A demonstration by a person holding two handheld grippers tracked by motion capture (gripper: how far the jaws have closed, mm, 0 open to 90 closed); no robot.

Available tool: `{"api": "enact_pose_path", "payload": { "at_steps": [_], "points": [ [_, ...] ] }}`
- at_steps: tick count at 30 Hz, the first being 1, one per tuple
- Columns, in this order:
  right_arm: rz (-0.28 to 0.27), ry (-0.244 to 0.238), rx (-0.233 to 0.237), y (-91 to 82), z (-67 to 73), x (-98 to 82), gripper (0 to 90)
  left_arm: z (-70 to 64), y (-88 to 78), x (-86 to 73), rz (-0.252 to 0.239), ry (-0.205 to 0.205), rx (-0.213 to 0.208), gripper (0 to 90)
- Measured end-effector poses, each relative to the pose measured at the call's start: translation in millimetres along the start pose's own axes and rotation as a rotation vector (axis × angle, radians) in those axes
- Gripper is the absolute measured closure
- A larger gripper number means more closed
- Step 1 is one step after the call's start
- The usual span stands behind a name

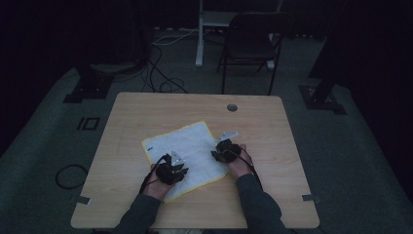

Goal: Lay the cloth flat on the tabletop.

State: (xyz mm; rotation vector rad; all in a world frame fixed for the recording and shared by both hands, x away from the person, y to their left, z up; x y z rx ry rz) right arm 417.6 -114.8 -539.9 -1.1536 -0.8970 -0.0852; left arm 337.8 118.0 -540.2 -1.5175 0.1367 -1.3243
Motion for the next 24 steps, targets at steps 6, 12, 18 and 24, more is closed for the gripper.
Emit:
{"api": "enact_pose_path", "payload": {
  "at_steps": [6, 12, 18, 24],
  "points": [
    [0.001, 0.02, 0.001, -15.2, 2.5, -18.3, 68.6, 0.0, -2.0, -3.1, -0.002, 0.024, 0.029, 70.2],
    [-0.015, 0.029, 0.014, -29.9, 8.5, -38.8, 68.6, 3.1, -7.2, -12.8, -0.032, 0.002, 0.034, 66.8],
    [-0.042, 0.041, 0.018, -38.6, 10.9, -53.2, 68.4, 19.5, -23.6, -25.3, -0.077, -0.096, 0.068, 60.0],
    [-0.043, 0.035, -0.002, -42.1, 15.3, -57.7, 68.3, 41.0, -37.4, -38.8, -0.091, -0.191, 0.113, 58.9]
  ]
}}
Point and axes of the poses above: each handheld gripper's, and its own axes: y roughly forward along the jaws, x roughly out of its top, z roughly to its left, the point moved 1 cm from there along y, roughly forward along the jaws, and after that the axes turned 11 degrees about y, right-handed, at the moved point
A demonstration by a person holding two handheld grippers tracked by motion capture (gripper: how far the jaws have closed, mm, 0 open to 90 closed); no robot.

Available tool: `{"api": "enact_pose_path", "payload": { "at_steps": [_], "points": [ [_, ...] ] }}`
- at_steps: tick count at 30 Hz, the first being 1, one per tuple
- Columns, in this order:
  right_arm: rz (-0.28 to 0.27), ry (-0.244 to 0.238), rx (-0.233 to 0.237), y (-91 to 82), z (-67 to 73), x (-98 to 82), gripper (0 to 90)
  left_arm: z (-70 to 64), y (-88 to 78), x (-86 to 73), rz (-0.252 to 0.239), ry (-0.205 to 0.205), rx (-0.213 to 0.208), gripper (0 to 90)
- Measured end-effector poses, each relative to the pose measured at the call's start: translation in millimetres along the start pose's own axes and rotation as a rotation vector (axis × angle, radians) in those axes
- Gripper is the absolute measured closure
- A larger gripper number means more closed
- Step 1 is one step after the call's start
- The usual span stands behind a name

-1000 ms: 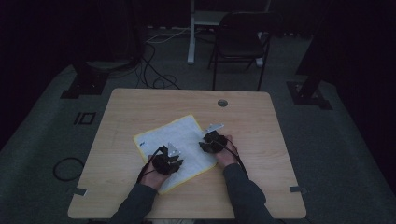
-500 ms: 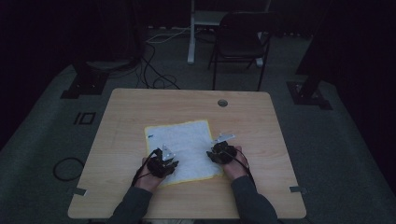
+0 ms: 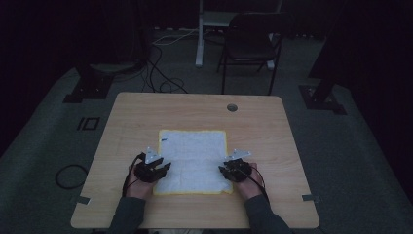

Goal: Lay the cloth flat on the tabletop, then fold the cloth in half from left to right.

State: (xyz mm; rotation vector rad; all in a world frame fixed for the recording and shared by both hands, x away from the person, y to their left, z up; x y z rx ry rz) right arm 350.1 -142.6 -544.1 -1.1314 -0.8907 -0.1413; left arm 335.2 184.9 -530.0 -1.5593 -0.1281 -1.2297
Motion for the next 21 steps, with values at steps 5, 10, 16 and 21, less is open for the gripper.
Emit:
{"api": "enact_pose_path", "payload": {
  "at_steps": [5, 10, 16, 21],
  "points": [
    [0.0, 0.001, 0.002, -2.9, -0.1, -3.3, 68.2, 8.1, -3.7, -3.4, -0.003, -0.039, 0.007, 57.3],
    [-0.014, 0.005, -0.005, -3.7, 1.1, -5.9, 67.6, 13.1, -1.6, -6.0, 0.008, -0.086, -0.008, 56.5],
    [-0.017, 0.006, -0.002, -3.9, 1.6, -6.8, 65.5, 11.8, 0.3, -6.3, 0.022, -0.076, 0.032, 52.2],
    [-0.025, 0.005, 0.001, -4.0, 1.7, -8.1, 64.6, 15.4, 3.9, -9.3, 0.042, -0.105, 0.065, 51.0]
  ]
}}
Point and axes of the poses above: each handheld gripper's, and its own axes: y roughly forward along the jaws, x roughly out of its top, z roughly to its left, the point moved 1 cm from there along y, roughly forward along the jaws, and after that the axes turned 11 degrees about y, right-handed, at the moved point
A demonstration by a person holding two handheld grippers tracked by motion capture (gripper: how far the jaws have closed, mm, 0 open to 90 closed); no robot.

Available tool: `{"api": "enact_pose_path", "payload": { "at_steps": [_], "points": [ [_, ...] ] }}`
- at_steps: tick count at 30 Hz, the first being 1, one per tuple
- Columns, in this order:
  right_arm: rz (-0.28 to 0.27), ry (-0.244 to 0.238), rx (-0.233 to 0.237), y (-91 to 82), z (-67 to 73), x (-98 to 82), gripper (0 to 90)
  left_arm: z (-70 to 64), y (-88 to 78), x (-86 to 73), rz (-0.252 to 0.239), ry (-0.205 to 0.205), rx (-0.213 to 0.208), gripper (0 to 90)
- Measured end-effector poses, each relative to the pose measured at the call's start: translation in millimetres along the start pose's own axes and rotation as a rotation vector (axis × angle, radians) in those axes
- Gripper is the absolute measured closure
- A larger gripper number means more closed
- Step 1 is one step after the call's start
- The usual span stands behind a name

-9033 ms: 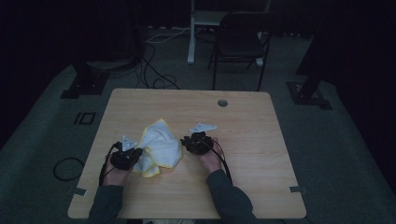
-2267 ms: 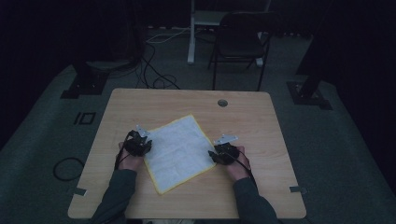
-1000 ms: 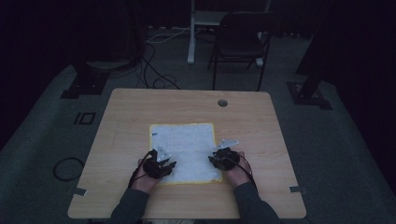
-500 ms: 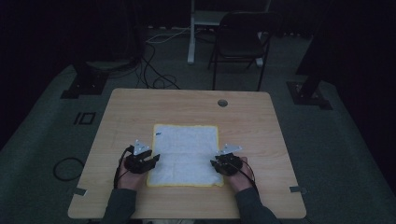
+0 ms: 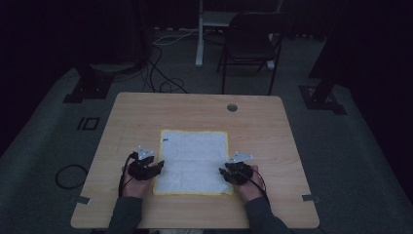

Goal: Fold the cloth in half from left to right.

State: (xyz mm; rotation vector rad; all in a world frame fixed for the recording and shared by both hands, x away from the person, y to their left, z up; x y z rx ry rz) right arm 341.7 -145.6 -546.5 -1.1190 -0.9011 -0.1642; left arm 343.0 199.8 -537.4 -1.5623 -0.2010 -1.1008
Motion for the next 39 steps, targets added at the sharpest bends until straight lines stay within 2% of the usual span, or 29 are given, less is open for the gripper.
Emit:
{"api": "enact_pose_path", "payload": {
  "at_steps": [6, 10, 13, 14, 18, 19, 20, 21, 23, 26, 32, 36, 39],
  "points": [
    [-0.001, -0.01, -0.004, -0.7, 1.3, -0.9, 63.6, 2.3, 8.9, -1.3, 0.027, -0.016, 0.011, 50.0],
    [-0.003, -0.011, -0.003, -0.9, 1.5, -1.3, 63.4, 0.0, 11.7, -0.4, 0.033, -0.006, 0.011, 49.0],
    [-0.002, -0.014, 0.0, -1.2, 1.5, -1.7, 63.1, -3.9, 14.2, 1.2, 0.018, 0.006, -0.013, 49.0],
    [-0.002, -0.015, 0.0, -1.4, 1.8, -2.0, 63.0, -7.9, 15.9, 2.9, 0.017, 0.02, -0.006, 50.7],
    [-0.004, -0.016, 0.001, -1.6, 2.0, -2.6, 62.8, -10.3, 16.4, 4.4, 0.018, 0.018, -0.009, 63.6],
    [-0.004, -0.016, 0.001, -1.6, 2.0, -2.6, 62.8, -10.9, 16.5, 4.7, 0.017, 0.015, -0.009, 63.6],
    [-0.004, -0.017, 0.002, -1.7, 2.0, -2.6, 62.8, -11.3, 16.5, 4.9, 0.016, 0.015, -0.013, 68.3],
    [-0.005, -0.017, 0.001, -1.7, 2.4, -2.7, 62.8, -11.8, 16.4, 5.1, 0.017, 0.014, -0.017, 78.0],
    [-0.004, -0.019, 0.0, -1.8, 2.6, -2.8, 62.8, -13.5, 16.6, 5.6, 0.016, 0.019, -0.028, 84.3],
    [-0.003, -0.019, 0.003, -2.0, 2.6, -2.7, 61.6, -13.5, 15.8, 5.8, 0.023, 0.032, -0.021, 85.7],
    [-0.021, -0.032, 0.011, -4.4, 3.2, -0.7, 57.0, -8.8, 12.4, 3.6, 0.033, 0.021, -0.012, 86.6],
    [-0.045, -0.04, -0.003, -6.5, 2.8, 2.2, 56.8, -3.0, 10.5, 2.6, 0.034, 0.003, -0.006, 86.9],
    [-0.052, -0.027, -0.008, -5.9, 0.5, 2.9, 56.7, -0.8, 7.9, 2.8, 0.011, -0.025, -0.027, 86.9]
  ]
}}
Point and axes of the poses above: each handheld gripper's, and its own axes: y roughly forward along the jaws, x roughly out of its top, z roughly to its left, the point moved 1 cm from there along y, roughly forward along the jaws, and after that the axes turned 11 degrees about y, right-handed, at the moved point
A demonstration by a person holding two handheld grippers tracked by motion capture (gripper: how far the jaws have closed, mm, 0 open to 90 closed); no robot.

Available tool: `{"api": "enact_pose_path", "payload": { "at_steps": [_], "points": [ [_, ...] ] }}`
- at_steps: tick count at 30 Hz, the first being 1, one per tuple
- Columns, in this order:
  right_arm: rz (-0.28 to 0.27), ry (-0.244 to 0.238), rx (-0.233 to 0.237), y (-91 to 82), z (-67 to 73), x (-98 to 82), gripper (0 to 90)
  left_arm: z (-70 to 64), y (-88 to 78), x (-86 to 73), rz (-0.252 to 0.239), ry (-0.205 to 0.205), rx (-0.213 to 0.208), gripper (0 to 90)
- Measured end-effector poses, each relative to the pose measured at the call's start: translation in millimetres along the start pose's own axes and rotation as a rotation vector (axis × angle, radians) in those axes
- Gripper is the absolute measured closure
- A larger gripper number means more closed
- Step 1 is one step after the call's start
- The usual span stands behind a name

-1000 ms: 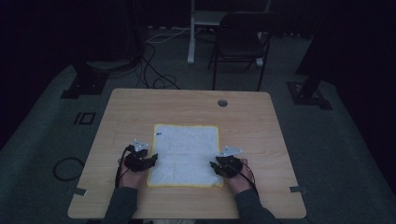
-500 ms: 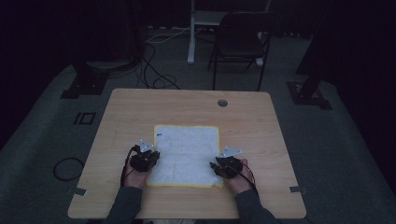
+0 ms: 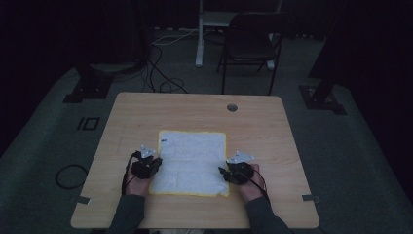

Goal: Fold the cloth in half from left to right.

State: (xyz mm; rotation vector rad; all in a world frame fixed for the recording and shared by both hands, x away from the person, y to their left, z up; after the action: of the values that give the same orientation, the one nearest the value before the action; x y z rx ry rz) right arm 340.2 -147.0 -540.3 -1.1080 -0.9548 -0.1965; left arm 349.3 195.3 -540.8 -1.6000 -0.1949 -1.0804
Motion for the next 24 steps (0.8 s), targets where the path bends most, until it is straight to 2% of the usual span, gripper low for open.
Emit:
{"api": "enact_pose_path", "payload": {
  "at_steps": [5, 8, 13, 24],
  "points": [
    [-0.003, 0.019, 0.0, 1.9, -2.8, 0.6, 55.9, 0.3, -4.9, 6.1, -0.043, -0.027, -0.04, 86.9],
    [-0.005, 0.021, -0.005, 2.4, -4.1, 1.0, 55.9, -1.8, -9.6, 11.5, -0.073, -0.021, -0.06, 86.9],
    [-0.009, 0.028, -0.01, 1.7, -6.0, 1.3, 55.3, -6.9, -15.9, 22.2, -0.11, 0.005, -0.09, 86.9],
    [-0.02, 0.049, -0.011, -2.9, -12.1, 1.5, 53.6, -21.9, -22.1, 47.0, -0.151, 0.057, -0.142, 87.0]
  ]
}}
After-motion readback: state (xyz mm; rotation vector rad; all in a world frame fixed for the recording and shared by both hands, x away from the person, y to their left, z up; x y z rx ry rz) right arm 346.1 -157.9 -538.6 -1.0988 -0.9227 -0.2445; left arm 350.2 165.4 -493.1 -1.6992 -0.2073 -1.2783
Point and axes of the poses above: each handheld gripper's, and its own axes: y roughly forward along the jaws, x roughly out of its top, z roughly to its left, the point moved 1 cm from there along y, roughly forward along the jaws, and after that the axes turned 11 degrees about y, right-handed, at the moved point
